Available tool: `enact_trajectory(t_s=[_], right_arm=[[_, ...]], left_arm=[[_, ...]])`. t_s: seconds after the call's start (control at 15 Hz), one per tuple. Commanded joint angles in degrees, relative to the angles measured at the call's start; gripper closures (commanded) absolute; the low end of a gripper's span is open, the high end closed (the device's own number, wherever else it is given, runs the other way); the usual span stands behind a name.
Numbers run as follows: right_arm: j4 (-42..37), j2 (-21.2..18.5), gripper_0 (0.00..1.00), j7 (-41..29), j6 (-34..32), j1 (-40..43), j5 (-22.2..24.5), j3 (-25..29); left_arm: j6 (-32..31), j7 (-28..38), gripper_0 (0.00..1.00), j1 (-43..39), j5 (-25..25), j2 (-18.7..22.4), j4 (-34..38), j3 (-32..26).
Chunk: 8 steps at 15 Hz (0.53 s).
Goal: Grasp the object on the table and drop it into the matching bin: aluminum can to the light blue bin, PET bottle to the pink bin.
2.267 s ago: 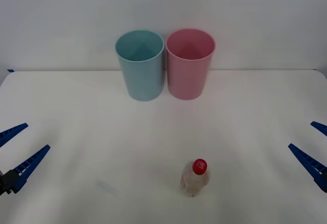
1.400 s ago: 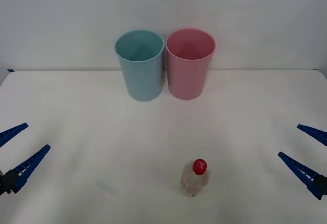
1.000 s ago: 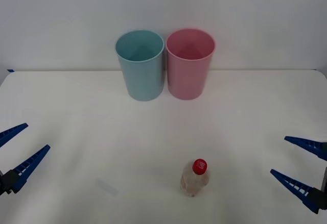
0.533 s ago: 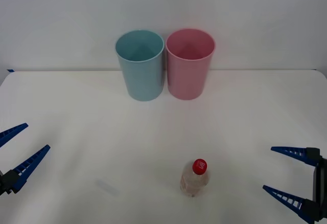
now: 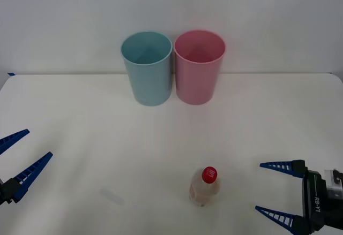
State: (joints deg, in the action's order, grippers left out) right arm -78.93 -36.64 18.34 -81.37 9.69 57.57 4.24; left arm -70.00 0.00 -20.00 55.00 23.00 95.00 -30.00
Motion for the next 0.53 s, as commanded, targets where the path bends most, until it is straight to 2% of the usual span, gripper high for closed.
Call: enact_trajectory(t_s=[0.07, 0.33, 0.53], right_arm=[[2.4, 0.3, 0.00, 3.3, 0.9, -2.4, 0.0, -4.1], [4.7, 1.0, 0.00, 6.7, 2.8, -5.3, 0.0, -9.1], [6.3, 3.8, 0.00, 7.9, 2.9, -7.5, 2.3, -10.0]], left_arm=[[0.0, 0.0, 0.00, 0.0, 0.0, 0.0, 0.0, 0.0], [0.0, 0.0, 0.00, 0.0, 0.0, 0.0, 0.0, 0.0], [0.0, 0.0, 0.00, 0.0, 0.0, 0.0, 0.0, 0.0]])
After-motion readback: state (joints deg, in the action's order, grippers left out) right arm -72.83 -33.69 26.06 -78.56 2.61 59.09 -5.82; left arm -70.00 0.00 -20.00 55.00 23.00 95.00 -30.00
